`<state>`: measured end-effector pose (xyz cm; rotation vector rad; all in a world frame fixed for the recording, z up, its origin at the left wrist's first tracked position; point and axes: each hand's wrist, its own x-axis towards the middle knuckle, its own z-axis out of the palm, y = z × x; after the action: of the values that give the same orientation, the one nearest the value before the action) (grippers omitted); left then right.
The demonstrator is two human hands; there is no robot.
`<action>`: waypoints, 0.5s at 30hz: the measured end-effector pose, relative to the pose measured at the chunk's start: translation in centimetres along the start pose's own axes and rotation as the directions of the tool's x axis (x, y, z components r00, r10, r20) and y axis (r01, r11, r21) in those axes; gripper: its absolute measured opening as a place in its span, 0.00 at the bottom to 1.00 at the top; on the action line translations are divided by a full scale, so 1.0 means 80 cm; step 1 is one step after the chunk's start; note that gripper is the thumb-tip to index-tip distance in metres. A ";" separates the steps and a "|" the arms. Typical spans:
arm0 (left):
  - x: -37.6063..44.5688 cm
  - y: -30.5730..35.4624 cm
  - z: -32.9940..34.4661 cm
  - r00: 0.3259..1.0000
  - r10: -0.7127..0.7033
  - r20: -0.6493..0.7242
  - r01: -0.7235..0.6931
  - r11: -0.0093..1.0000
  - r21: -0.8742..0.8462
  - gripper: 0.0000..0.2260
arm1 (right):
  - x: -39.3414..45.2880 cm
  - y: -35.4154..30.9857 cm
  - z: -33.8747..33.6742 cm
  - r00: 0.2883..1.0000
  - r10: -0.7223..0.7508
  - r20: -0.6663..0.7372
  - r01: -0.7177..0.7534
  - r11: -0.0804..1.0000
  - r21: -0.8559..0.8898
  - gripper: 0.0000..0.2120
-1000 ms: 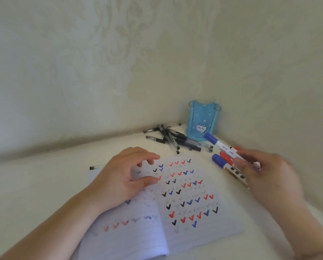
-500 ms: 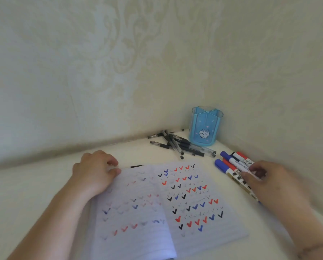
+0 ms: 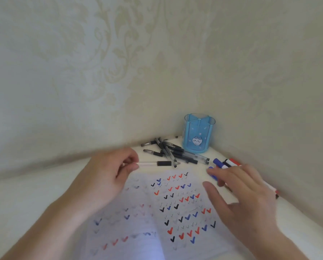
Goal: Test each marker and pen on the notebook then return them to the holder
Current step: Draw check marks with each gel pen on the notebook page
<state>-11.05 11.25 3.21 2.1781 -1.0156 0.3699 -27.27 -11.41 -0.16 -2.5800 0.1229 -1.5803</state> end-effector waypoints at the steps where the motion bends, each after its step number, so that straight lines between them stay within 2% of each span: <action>1: -0.001 0.018 0.003 0.998 0.041 0.044 -0.039 0.998 -0.042 0.04 | -0.001 -0.007 0.001 0.996 -0.088 0.010 0.088 0.996 0.020 0.10; 4: 0.000 0.050 0.011 0.989 0.054 0.137 -0.020 0.971 -0.238 0.06 | -0.004 -0.015 0.003 0.982 -0.189 0.018 0.187 0.981 0.058 0.11; 8: 0.008 0.058 0.022 0.975 0.054 0.215 0.025 0.936 -0.352 0.06 | -0.005 -0.011 0.001 0.983 -0.185 0.005 0.185 0.982 -0.042 0.12; 11: 0.010 0.068 0.026 0.963 0.132 0.237 -0.010 0.891 -0.455 0.04 | -0.005 -0.008 0.004 0.986 -0.165 0.008 0.164 0.979 -0.120 0.11; 13: 0.012 0.075 0.022 0.924 0.226 0.309 -0.020 0.834 -0.552 0.07 | -0.003 -0.006 0.004 0.990 -0.134 0.035 0.137 0.983 -0.123 0.07; 15: 0.019 0.068 0.019 0.841 0.301 0.450 0.012 0.821 -0.570 0.14 | -0.004 -0.004 0.002 0.995 -0.041 0.090 0.045 0.998 -0.042 0.05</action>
<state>-14.25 6.90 5.45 1.6768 -1.3892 -0.4529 -27.28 -11.02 -0.47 -2.6993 0.0962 -1.4893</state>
